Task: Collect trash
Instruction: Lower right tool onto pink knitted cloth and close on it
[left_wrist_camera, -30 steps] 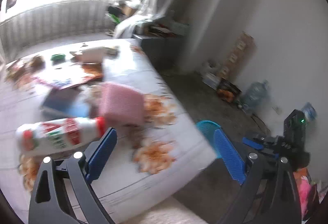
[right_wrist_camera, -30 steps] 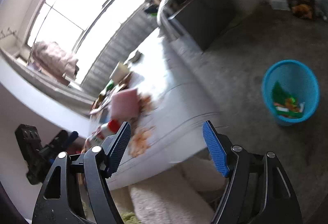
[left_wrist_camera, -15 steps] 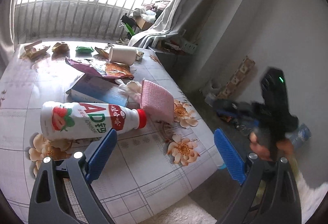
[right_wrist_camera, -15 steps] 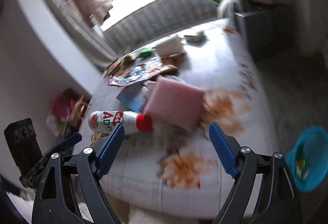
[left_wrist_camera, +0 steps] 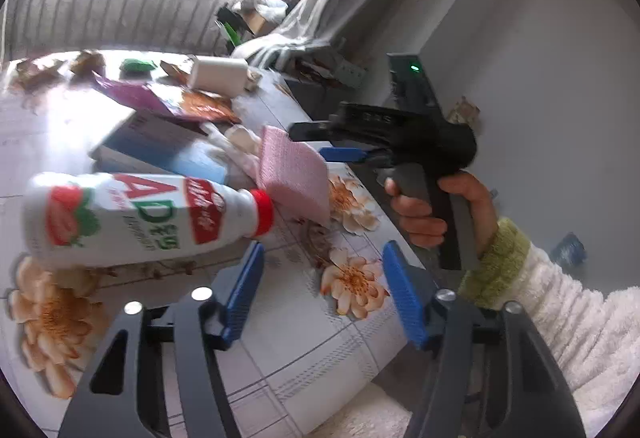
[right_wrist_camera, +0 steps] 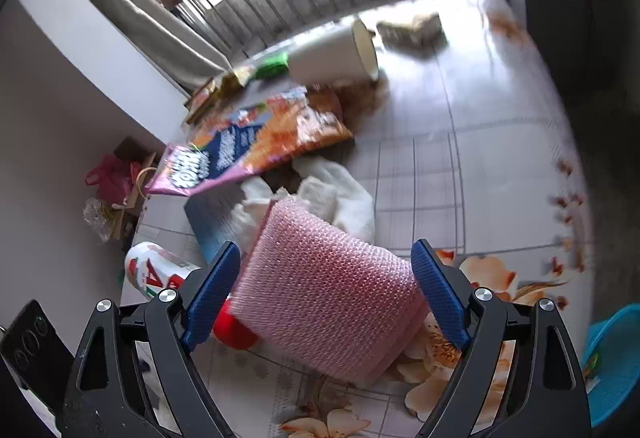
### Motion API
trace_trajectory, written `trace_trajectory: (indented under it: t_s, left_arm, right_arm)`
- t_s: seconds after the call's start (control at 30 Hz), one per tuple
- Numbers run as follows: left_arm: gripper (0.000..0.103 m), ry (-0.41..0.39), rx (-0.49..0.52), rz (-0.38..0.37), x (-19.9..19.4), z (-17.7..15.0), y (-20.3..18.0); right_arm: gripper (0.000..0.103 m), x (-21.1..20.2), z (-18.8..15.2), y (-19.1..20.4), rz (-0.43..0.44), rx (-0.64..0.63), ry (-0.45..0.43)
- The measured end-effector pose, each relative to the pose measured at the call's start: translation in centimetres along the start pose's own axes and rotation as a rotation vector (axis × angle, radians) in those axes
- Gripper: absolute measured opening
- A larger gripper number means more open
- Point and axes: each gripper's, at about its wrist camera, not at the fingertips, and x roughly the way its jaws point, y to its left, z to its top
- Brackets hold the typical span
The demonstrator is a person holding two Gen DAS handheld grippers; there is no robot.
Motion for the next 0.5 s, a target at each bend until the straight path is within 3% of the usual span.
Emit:
trace_trajectory:
  t_s: [0.13,0.33,0.5]
  left_arm:
    - [0.045,0.035,-0.008,-0.023,1.7,-0.2,-0.3]
    - [0.038,0.09,-0.01,-0.033,3.7,-0.8,-0.8]
    - [0.038,0.093,-0.006,-0.004,3.7,-0.9,-0.9]
  right_arm:
    - [0.083,-0.5,-1.8,0.1,0.028,0.004,0.046]
    - [0.083,-2.0,-6.8,0.2,0.129,0.053,0.129]
    - [0.083,-4.3,-8.4,1.5,-0.019,-0.003,0.02]
